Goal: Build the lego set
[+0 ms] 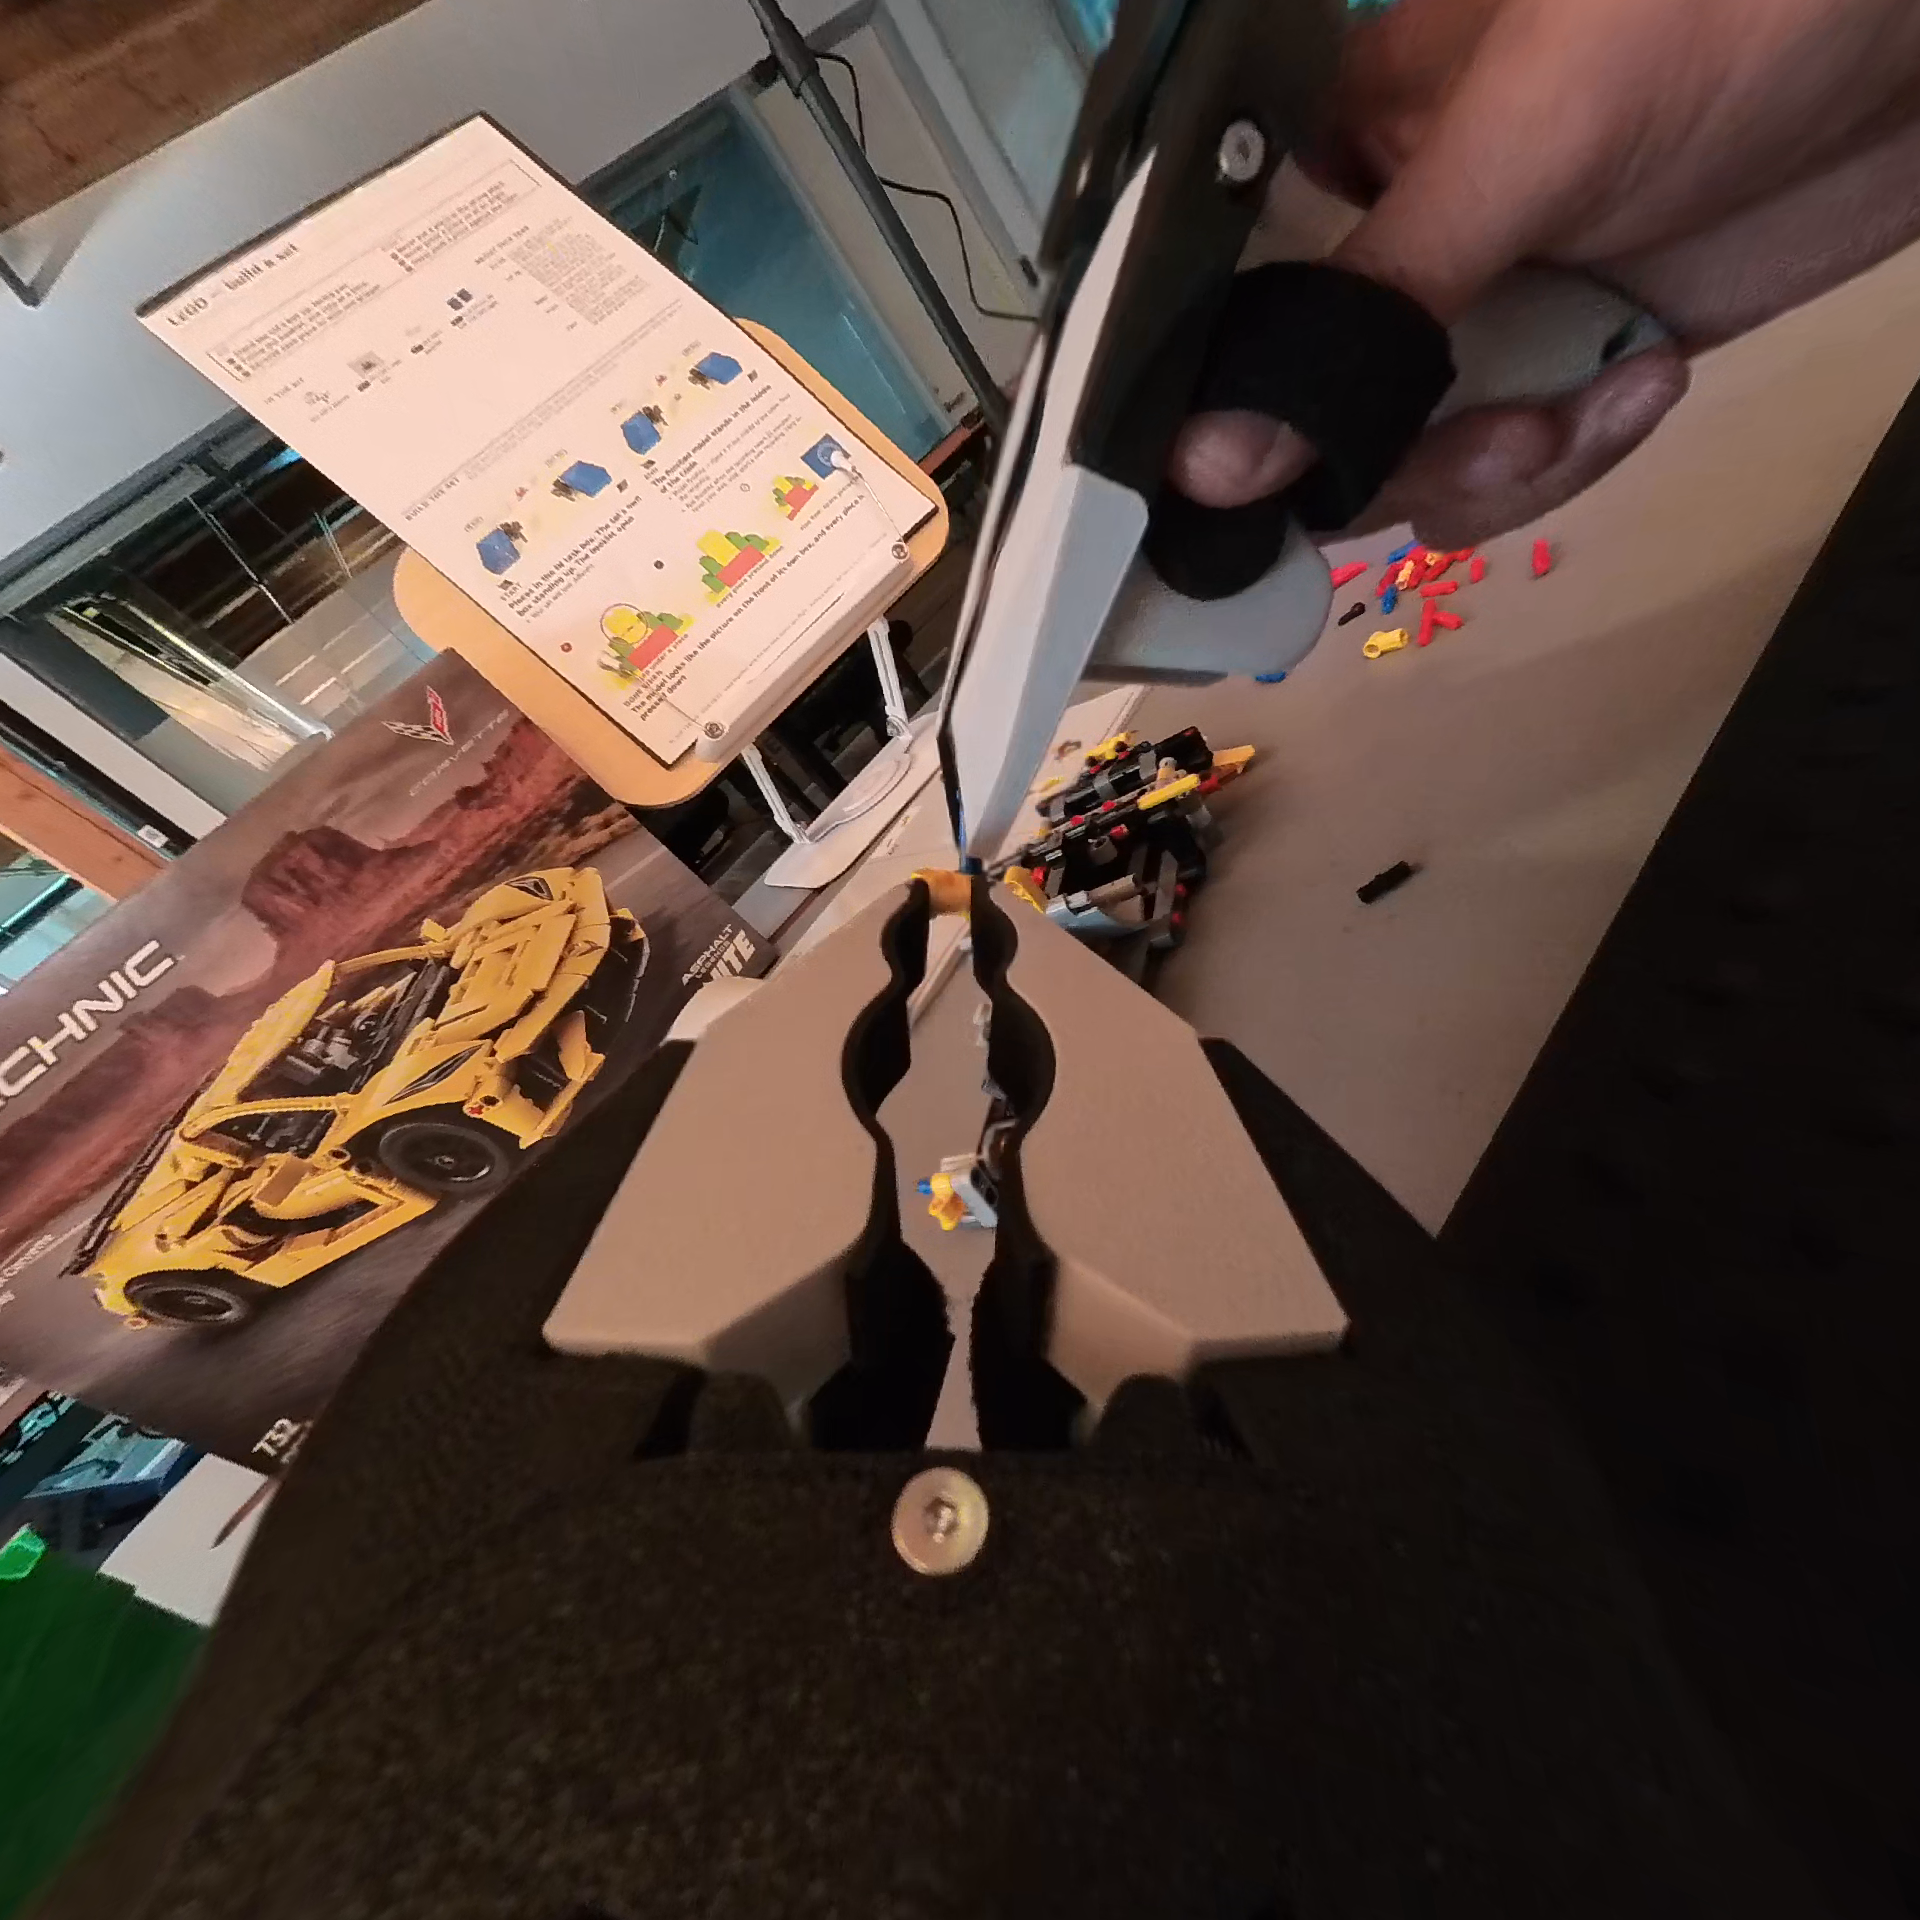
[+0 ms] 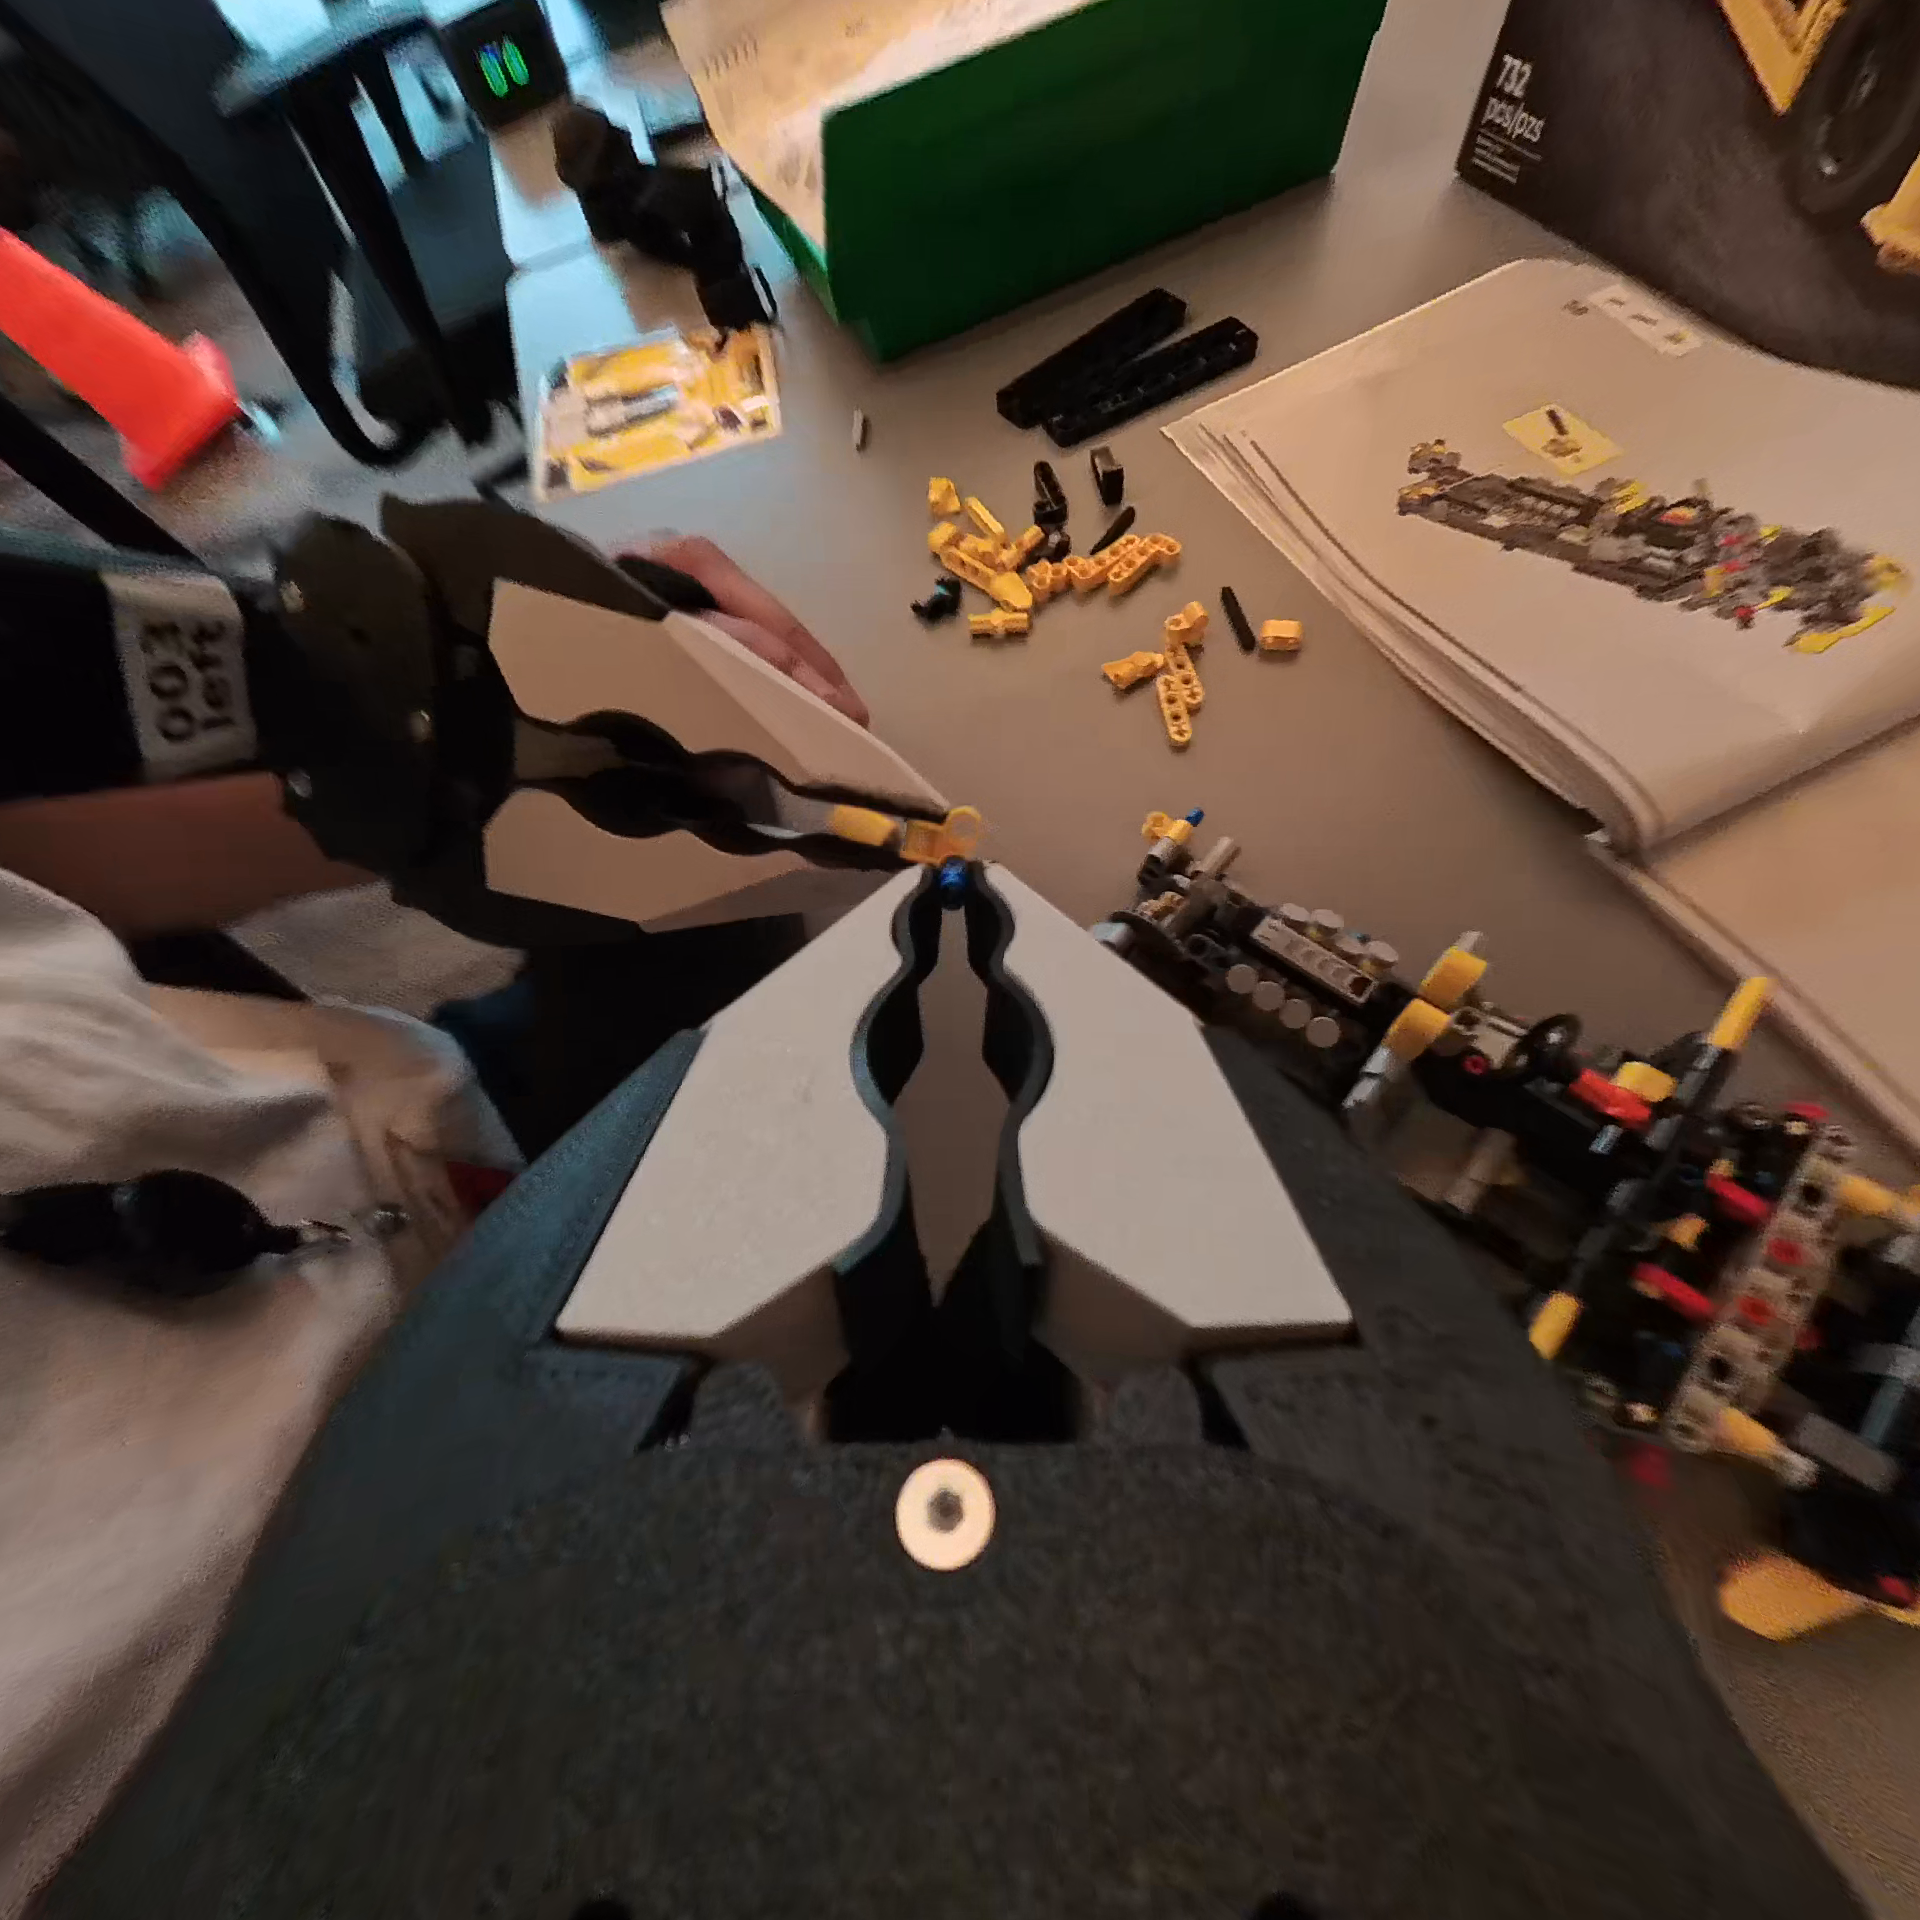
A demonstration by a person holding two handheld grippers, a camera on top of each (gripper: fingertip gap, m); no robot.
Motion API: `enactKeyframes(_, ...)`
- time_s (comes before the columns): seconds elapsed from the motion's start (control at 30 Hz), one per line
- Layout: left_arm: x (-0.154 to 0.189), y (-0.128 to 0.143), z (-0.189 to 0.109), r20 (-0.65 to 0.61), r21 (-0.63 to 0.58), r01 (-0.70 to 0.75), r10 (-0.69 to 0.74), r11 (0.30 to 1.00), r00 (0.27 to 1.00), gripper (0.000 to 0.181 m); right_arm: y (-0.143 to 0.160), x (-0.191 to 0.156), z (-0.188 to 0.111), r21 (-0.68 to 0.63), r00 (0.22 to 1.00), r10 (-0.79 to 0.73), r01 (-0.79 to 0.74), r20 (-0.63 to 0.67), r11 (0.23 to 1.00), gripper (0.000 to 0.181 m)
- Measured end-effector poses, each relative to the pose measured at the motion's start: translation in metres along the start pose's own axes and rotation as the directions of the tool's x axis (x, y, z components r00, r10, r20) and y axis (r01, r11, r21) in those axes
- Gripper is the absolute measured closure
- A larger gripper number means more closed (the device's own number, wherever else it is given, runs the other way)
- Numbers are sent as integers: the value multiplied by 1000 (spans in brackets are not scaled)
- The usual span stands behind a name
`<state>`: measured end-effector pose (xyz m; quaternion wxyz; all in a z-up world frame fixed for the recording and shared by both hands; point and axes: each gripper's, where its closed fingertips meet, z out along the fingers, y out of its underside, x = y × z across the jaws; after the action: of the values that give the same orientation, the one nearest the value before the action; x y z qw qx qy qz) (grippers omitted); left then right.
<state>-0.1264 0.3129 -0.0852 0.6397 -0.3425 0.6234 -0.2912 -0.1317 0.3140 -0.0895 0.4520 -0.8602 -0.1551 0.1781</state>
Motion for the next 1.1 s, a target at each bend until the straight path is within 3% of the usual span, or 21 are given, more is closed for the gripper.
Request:
enactKeyframes(0.1,-3,-1,-1,16,6,12,-12,1000,1000,173,-4,-1,0,73,992,116,-120,59,990,177)
enactKeyframes(0.47,0,1,-1,42,-37,-71,72,997,997,173,0,0,2,111,978,199,-205,65,972,177)
enactKeyframes(0.8,8,-3,-5,-90,15,114,-112,993,990,174,6,-4,-2,71,993,-111,107,45,992,177)
enactKeyframes(0.93,9,-5,-6,-105,25,131,-128,991,986,174,7,-5,-3,77,990,-4,-7,138,997,176)
enactKeyframes(1.1,11,-6,-7,-165,32,231,-223,972,961,174,9,-7,-4,45,928,254,-276,272,960,177)
